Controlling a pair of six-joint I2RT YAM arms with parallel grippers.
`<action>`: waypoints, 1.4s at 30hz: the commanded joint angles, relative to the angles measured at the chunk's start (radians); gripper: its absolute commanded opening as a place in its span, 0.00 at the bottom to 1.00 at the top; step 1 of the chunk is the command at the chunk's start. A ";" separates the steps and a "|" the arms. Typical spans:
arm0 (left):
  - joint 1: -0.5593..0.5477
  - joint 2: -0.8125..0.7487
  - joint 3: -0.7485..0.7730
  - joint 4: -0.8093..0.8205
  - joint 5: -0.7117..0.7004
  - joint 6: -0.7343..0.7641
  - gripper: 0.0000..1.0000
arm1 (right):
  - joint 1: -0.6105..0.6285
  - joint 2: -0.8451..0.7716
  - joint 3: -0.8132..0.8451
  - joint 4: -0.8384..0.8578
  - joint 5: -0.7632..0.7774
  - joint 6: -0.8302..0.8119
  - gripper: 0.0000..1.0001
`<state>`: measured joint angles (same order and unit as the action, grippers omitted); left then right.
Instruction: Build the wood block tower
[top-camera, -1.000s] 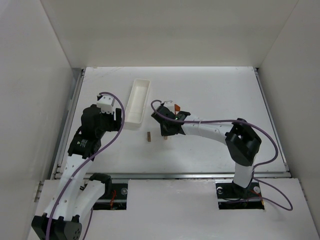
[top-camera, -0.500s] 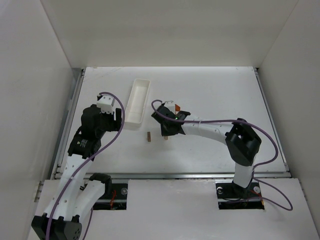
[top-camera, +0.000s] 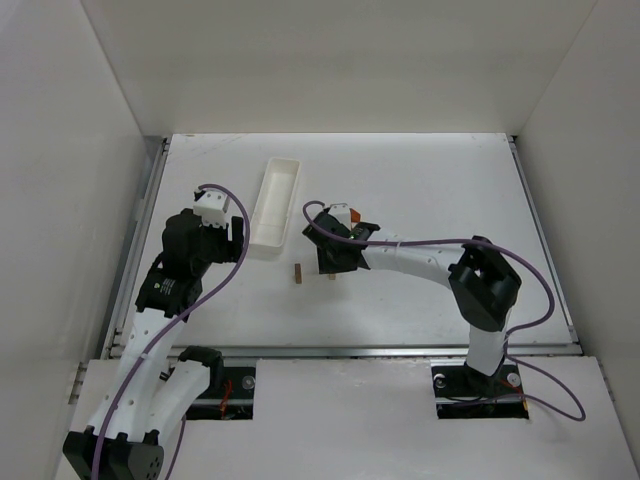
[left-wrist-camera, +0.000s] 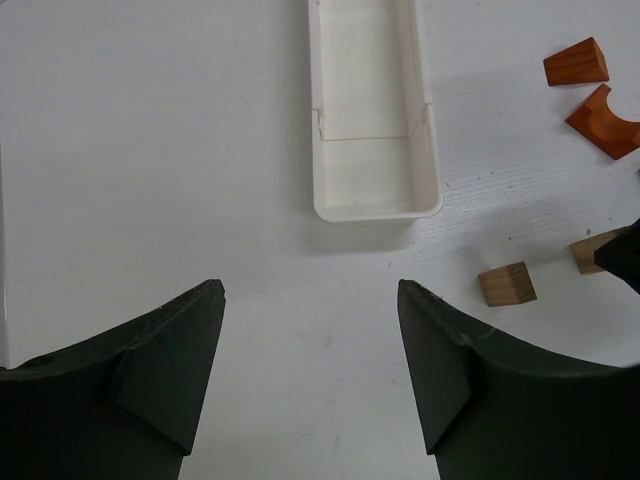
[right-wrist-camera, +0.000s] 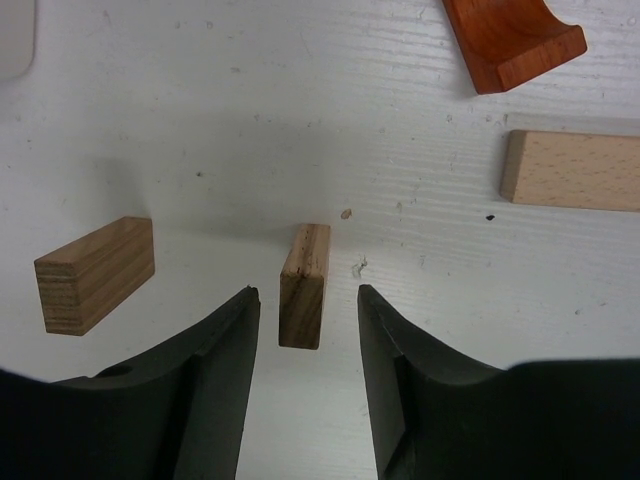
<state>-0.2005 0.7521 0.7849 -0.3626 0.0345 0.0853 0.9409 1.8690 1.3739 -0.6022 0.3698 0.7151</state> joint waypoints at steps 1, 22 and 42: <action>0.006 -0.017 -0.003 0.037 0.013 0.002 0.67 | -0.005 -0.025 0.031 -0.001 0.011 0.009 0.50; 0.015 -0.036 -0.003 0.037 0.022 0.002 0.67 | -0.272 -0.336 -0.076 -0.057 -0.032 0.024 1.00; 0.024 -0.045 -0.003 0.037 0.031 0.011 0.67 | -0.373 -0.036 -0.049 -0.044 -0.187 -0.267 1.00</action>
<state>-0.1822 0.7223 0.7849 -0.3626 0.0525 0.0895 0.5701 1.8126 1.3060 -0.6819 0.2001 0.4877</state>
